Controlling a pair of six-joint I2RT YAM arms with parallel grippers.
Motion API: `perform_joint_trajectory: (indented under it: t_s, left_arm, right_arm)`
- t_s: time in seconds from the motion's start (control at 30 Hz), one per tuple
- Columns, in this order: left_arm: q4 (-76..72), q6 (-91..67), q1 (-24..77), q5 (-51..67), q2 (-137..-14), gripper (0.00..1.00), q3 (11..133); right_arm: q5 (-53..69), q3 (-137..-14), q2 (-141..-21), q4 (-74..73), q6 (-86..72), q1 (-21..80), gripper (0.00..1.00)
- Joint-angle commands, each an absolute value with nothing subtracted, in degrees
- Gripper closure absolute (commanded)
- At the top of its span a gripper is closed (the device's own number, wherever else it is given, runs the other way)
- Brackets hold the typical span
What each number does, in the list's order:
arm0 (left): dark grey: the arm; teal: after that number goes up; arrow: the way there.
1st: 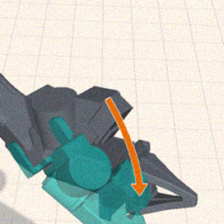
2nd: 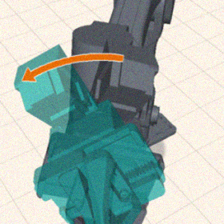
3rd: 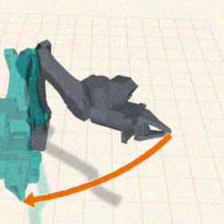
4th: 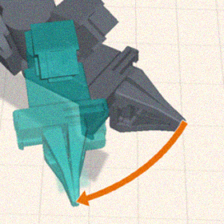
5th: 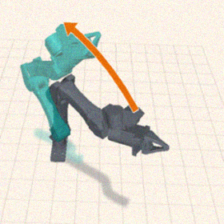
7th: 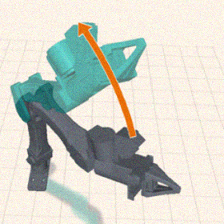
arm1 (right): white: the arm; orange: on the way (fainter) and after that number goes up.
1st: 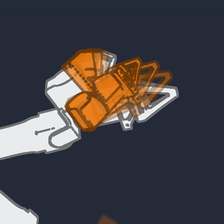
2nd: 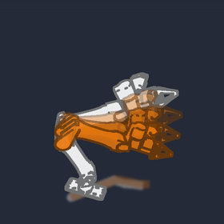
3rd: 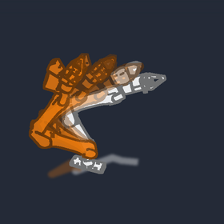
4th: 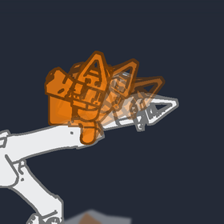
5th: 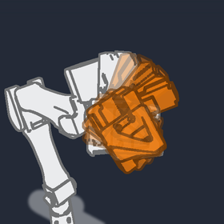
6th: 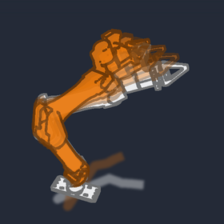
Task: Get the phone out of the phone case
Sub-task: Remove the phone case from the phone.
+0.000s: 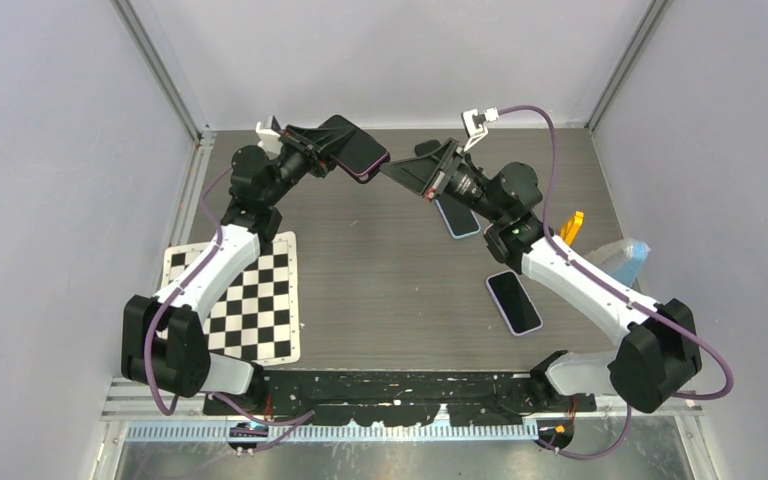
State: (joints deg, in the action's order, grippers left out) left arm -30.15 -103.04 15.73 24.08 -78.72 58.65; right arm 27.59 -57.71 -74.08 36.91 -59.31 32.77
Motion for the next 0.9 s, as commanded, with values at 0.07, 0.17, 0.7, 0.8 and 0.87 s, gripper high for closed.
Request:
perform_joint_trajectory:
  t_s: [0.07, 0.17, 0.7, 0.8, 0.87]
  left_arm:
    - [-35.0, -103.7, 15.5, 25.1, -76.1, 1.00, 59.3]
    - [-34.7, -103.3, 15.6, 25.3, -75.9, 1.00, 59.3]
    - [-35.4, -94.9, 16.1, 31.0, -75.7, 1.00, 63.0]
    - [-34.2, -89.6, 16.2, 33.9, -74.8, 1.00, 63.9]
    - [-33.3, -86.6, 16.6, 36.8, -74.8, 1.00, 64.8]
  right_arm:
    - [26.9, -61.6, -76.7, 40.4, -62.1, 33.3, 0.65]
    - [26.5, -61.9, -78.4, 41.3, -63.4, 33.3, 0.64]
    - [18.3, -66.1, -83.8, 28.1, -70.3, 33.3, 0.49]
    - [20.2, -68.1, -84.8, 28.3, -71.8, 33.3, 0.49]
    - [22.1, -69.2, -85.3, 28.5, -71.7, 33.3, 0.49]
